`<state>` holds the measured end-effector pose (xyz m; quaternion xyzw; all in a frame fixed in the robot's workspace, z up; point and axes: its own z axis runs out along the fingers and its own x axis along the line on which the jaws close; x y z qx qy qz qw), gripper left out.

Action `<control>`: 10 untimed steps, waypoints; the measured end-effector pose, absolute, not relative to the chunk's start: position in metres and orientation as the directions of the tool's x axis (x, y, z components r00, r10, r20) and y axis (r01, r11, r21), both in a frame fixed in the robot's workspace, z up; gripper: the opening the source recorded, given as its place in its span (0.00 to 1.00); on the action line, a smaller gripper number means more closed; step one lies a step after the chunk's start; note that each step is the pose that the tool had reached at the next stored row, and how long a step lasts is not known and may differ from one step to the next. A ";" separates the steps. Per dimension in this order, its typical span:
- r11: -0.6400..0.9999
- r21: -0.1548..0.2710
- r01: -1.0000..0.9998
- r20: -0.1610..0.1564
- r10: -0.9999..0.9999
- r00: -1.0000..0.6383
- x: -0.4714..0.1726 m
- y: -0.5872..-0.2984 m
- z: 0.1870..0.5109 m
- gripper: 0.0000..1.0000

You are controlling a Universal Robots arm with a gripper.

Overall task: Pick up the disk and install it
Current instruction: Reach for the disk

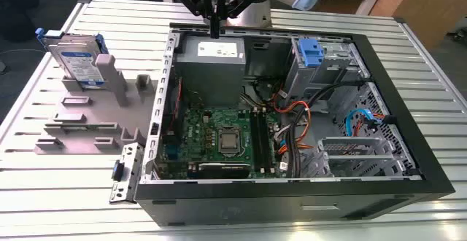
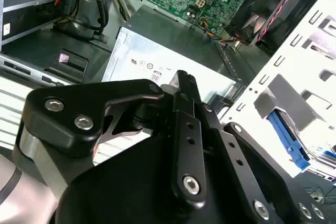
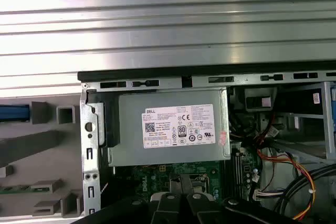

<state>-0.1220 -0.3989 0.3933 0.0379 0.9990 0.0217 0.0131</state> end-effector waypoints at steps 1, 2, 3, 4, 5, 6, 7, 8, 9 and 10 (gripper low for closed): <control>0.996 0.044 0.075 -0.024 0.076 -0.997 -0.122 -0.399 0.393 0.11; 0.996 0.044 0.075 -0.024 0.076 -0.997 -0.122 -0.399 0.393 0.11; 0.996 0.044 0.075 -0.024 0.076 -0.997 -0.122 -0.399 0.393 0.11; 0.996 0.044 0.075 -0.024 0.076 -0.997 -0.122 -0.399 0.393 0.11; 0.996 0.044 0.075 -0.024 0.076 -0.997 -0.122 -0.399 0.393 0.11; 0.996 0.044 0.075 -0.024 0.076 -0.997 -0.122 -0.399 0.393 0.11; 0.996 0.044 0.075 -0.024 0.076 -0.997 -0.122 -0.399 0.393 0.11; 0.996 0.044 0.075 -0.024 0.076 -0.997 -0.122 -0.399 0.393 0.11; 0.996 0.044 0.075 -0.024 0.076 -0.997 -0.122 -0.399 0.393 0.11; 0.996 0.044 0.075 -0.024 0.076 -0.997 -0.122 -0.399 0.393 0.11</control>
